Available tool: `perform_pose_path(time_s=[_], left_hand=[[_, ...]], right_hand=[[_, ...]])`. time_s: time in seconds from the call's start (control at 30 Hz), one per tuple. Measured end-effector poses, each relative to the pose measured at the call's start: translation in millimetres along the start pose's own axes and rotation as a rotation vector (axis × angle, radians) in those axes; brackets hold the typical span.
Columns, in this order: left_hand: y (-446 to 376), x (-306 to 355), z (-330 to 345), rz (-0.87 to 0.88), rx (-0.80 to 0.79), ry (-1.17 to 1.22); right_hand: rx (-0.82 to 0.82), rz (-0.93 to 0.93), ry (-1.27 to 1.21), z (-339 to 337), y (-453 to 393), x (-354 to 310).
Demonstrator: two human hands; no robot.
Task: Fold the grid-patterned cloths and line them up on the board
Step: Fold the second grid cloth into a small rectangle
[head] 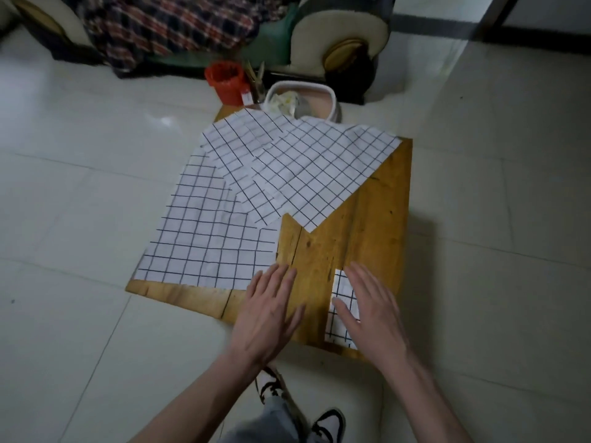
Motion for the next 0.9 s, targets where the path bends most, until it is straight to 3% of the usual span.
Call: perform_pose_path(time_s=[0.4,0.67,0.9], left_hand=[[26,-101,-150,-0.169,0.142,0.072],[-26,-168,-187,-0.01,0.238,0.076],[-78,-185,-194,0.074,0.204,0.082]], right_hand=[[0.092,0.002,-0.054,-42,23,-178],[0.289,0.09,-0.085,-36,-19,-240],[0.36,0.13,-0.09,-52,-46,-258]])
Point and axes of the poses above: each hand's wrist, its own y-axis away from the middle knuckle, its own z-axis out of the palm, x = y × z, the point moved 3 cm from there along -y, towards the middle knuckle, and after that the axes turned 14 degrees about -y, right-handed, at the moved point
